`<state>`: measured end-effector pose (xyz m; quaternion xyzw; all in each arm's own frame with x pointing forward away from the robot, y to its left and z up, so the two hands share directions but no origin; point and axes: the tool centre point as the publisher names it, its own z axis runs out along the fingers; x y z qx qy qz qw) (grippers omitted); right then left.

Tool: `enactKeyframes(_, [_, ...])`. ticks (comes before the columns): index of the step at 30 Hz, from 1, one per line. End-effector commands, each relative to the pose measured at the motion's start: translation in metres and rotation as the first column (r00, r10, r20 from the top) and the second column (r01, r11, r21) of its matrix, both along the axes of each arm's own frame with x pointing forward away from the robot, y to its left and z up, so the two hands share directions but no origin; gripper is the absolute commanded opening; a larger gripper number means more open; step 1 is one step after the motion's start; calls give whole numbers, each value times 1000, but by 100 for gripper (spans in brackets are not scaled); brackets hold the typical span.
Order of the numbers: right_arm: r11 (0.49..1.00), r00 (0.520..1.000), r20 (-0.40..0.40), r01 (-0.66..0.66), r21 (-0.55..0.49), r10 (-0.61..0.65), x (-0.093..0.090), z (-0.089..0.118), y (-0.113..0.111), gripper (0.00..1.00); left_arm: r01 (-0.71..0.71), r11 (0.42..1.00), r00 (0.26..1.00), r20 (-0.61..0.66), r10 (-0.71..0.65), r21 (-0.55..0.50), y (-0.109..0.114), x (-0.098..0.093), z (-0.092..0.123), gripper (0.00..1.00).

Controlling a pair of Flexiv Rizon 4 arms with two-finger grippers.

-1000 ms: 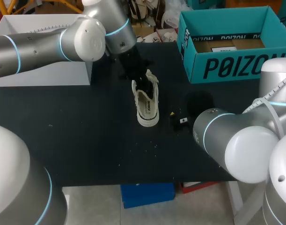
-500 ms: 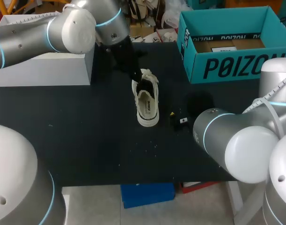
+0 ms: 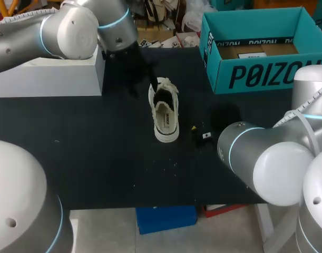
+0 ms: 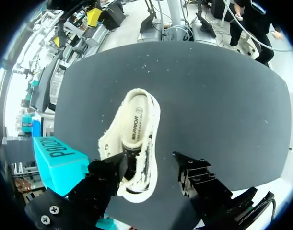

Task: Take the shoe out of the shoebox, open the shoe tongue, remove and reinsert the insole, then place the shoe into the shoebox

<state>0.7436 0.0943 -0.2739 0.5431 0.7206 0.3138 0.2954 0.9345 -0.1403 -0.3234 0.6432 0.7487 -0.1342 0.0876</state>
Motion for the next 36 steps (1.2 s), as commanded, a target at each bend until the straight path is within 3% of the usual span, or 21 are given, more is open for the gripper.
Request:
enactKeyframes(1, [1000,1000,2,4,0,-4,-1,-1,2,100,32,999,999,14,-33,37,-7,2,-13,64])
enactKeyframes(11, [1000,1000,2,4,0,-4,-1,-1,2,100,65,990,996,52,-72,128,-2,-5,-30,49])
enactKeyframes(20, [1000,1000,2,4,0,-4,-1,-1,2,100,49,991,997,53,-56,127,7,-10,-35,51])
enactKeyframes(24, [1000,1000,2,4,0,-4,-1,-1,2,100,28,998,997,73,-32,53,7,-9,-21,62])
enactKeyframes(28, [1000,1000,2,4,0,-4,-1,-1,2,100,-22,996,999,34,25,-89,9,-7,-2,49])
enactKeyframes(30, [1000,1000,2,4,0,-4,-1,-1,2,100,-109,970,992,-87,92,-216,13,-8,5,40])
enactKeyframes(31, [1000,1000,2,4,0,-4,-1,-1,2,100,-137,963,988,-106,115,-231,17,-7,8,32])
enactKeyframes(33, [1000,1000,2,4,0,-4,-1,-1,2,100,-255,909,953,-246,178,-330,25,-7,12,30])
enactKeyframes(34, [1000,1000,2,4,0,-4,-1,-1,2,100,-302,883,934,-294,200,-359,29,-8,15,32])
enactKeyframes(35, [1000,1000,2,4,0,-4,-1,-1,2,100,-359,845,912,-343,227,-395,34,-9,17,47])
enactKeyframes(36, [1000,1000,2,4,0,-4,-1,-1,2,100,-405,809,888,-393,237,-427,39,-12,22,100])
